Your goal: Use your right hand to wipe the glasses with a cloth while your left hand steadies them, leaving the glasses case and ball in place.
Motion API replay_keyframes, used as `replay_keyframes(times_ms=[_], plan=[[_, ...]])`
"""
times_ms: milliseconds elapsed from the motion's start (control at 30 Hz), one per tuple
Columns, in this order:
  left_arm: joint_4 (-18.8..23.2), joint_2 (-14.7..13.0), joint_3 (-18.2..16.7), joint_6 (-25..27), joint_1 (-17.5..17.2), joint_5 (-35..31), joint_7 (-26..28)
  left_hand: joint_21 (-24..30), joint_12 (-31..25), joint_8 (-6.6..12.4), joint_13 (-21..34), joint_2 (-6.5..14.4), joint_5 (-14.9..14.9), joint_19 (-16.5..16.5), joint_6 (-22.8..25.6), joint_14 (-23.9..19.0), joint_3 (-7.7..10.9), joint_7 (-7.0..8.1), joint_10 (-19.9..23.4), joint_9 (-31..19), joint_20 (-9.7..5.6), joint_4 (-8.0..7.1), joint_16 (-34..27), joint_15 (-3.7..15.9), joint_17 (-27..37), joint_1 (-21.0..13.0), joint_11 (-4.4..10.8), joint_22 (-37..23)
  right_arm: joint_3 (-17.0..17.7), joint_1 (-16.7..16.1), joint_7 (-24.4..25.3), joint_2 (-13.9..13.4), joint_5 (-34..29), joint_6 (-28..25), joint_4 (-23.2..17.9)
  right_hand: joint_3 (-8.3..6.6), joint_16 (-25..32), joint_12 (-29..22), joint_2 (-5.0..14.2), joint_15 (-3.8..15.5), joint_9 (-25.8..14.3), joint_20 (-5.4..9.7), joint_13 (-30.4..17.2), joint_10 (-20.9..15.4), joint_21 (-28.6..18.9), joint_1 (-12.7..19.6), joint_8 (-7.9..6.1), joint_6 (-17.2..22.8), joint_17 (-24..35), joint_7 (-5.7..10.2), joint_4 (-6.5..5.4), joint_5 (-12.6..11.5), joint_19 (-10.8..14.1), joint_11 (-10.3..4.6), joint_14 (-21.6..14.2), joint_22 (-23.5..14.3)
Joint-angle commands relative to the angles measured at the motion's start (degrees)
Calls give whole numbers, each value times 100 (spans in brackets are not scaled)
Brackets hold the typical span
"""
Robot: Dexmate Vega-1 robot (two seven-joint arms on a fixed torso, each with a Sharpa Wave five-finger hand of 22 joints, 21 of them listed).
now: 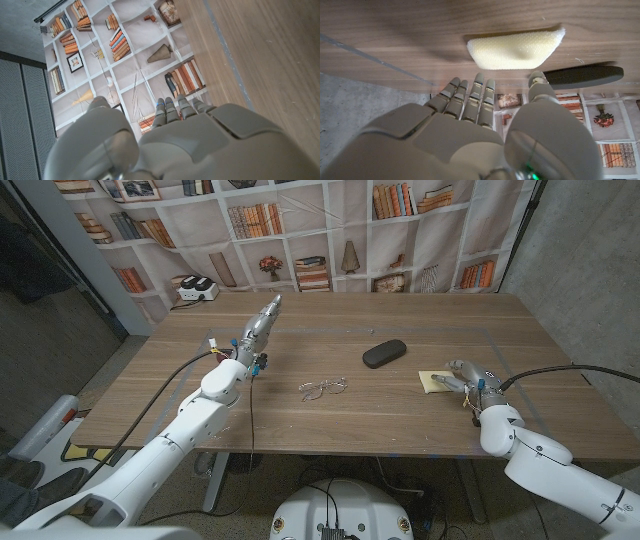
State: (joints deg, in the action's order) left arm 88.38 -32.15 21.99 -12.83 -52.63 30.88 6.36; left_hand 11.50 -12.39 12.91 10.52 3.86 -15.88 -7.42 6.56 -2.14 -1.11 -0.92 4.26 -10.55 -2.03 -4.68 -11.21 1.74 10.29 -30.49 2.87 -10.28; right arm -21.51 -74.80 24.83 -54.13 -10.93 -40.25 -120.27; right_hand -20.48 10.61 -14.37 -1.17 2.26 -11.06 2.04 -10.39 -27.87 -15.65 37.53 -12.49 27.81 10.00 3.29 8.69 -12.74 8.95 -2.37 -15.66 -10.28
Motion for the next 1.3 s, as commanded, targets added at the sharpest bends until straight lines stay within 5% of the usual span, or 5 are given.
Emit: replay_keyframes(times_ms=[33, 367, 700, 1000, 1300], plan=[[-252, 95, 66, -27, 168, 113, -196, -22, 28, -19, 15, 11, 19, -65, 34, 20, -41, -7, -1, -9, -15, -59, 13, 6, 19, 97, 10, -17, -385, 265, -25, -92, 70, -368, 39, -61, -16, 30, -3, 55, -17, 215, -9, -1, 44, 74, 18, 0, 14, -10, 14, -21, -2, -51, 25, -26], [-269, 106, 60, -46, 178, 191, -263, -26, 39, -41, 17, -28, 38, -104, 39, 30, -124, -7, 5, -11, 21, -129, 16, -1, 25, 224, 18, -23, -575, 410, -39, -158, 181, -473, 160, -112, -1, 50, 37, 55, -18, 201, -10, 15, 63, 169, 42, -42, 13, -15, 40, -34, 8, -73, -16, -27], [-190, 66, 20, -18, 91, 209, -181, -32, 51, -56, 19, -56, 47, -148, 46, 44, -188, 0, -3, -12, 96, -179, 21, 6, 28, 319, 44, -26, -973, 681, 33, -99, -27, -645, 332, -359, 49, 22, 80, 201, -24, 244, -26, -177, 103, 828, 4, 108, 3, 240, 167, -85, 180, -434, -293, -28], [-167, 39, -1, -22, 102, 202, -174, -34, 64, -64, 19, -72, 51, -178, 58, 53, -233, 5, -20, -13, 134, -211, 25, 8, 29, 381, 52, -28, -1261, 885, 236, 22, -368, -876, 435, -607, 119, -227, 71, 547, -42, 402, -29, -1127, 71, 1490, -212, 1042, 3, 614, 82, -86, 634, -774, -1206, -56], [-209, 48, 3, -46, 135, 195, -196, -31, 78, -75, 20, -84, 52, -198, 68, 68, -278, 11, -40, -14, 157, -241, 30, 1, 29, 438, 57, -30, -1505, 1047, 327, 88, -700, -1158, 476, -684, 159, -468, 190, 899, -81, 507, -43, -2323, 37, 1640, -479, 2213, 20, 940, -30, 34, 1042, -946, -2251, -73]])
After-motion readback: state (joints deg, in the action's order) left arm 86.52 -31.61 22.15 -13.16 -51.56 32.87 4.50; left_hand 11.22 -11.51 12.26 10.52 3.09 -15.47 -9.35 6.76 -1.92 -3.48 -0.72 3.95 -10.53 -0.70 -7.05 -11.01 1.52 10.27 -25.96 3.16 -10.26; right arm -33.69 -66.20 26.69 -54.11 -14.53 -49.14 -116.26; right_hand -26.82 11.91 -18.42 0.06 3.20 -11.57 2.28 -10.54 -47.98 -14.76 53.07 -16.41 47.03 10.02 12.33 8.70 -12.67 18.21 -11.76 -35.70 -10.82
